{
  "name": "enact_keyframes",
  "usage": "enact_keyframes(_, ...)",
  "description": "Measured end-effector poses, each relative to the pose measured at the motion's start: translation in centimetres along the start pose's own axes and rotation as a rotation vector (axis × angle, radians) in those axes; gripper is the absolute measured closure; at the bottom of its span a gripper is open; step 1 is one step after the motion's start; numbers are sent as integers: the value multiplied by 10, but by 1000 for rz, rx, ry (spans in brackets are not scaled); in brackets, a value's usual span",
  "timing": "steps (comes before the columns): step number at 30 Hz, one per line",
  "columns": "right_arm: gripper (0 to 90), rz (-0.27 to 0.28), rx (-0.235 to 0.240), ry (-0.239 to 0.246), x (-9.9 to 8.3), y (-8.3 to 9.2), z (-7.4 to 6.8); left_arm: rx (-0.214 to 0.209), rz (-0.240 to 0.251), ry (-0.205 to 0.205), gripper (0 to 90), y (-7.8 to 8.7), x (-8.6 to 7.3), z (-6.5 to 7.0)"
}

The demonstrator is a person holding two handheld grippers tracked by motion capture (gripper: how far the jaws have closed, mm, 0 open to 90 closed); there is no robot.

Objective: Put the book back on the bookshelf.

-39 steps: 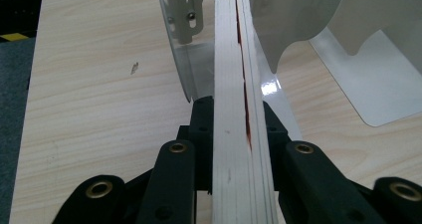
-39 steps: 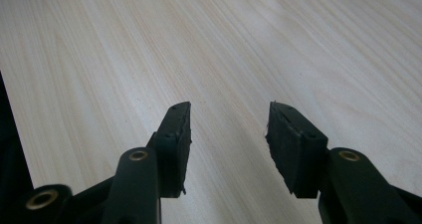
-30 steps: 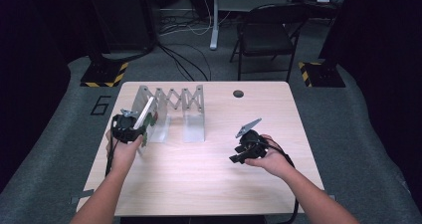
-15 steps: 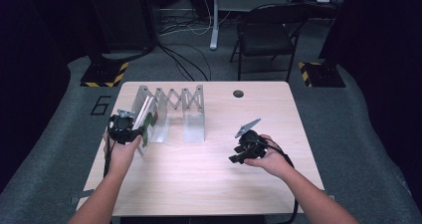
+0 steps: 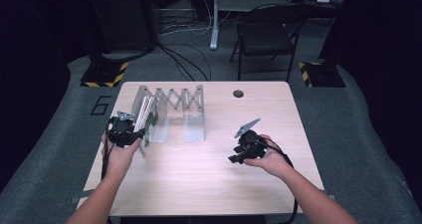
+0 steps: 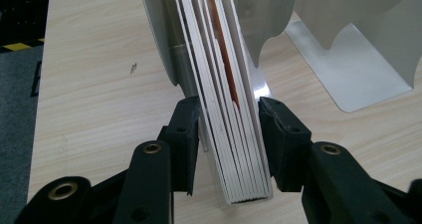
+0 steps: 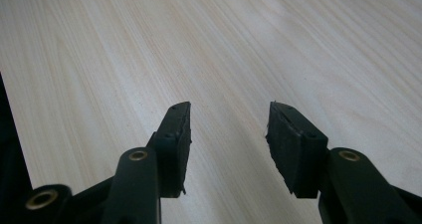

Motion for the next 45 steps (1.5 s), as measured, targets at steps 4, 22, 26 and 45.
enact_keyframes(4, 519, -5, 9, -5, 0, 0, -1, -11, -3, 2, 594, 5, -3, 0)
enact_keyframes(22, 519, 13, 5, -13, 3, -2, 0, -65, 19, 3, 541, 30, -9, 3)
enact_keyframes(26, 519, 15, 10, -9, 5, -4, 2, -71, 25, -3, 531, 36, -9, 2)
enact_keyframes(45, 519, 2, 7, -5, 4, -5, 2, -129, 27, -35, 504, 64, -18, 9)
Point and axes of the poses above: each handheld gripper's, and its own axes: y roughly backward along the jaws, x roughly out of its top, z roughly to its right, the point moved 5 cm from there along -y, roughly forward along the jaws, and after that the axes turned 2 degrees about z, right-handed, at the moved point
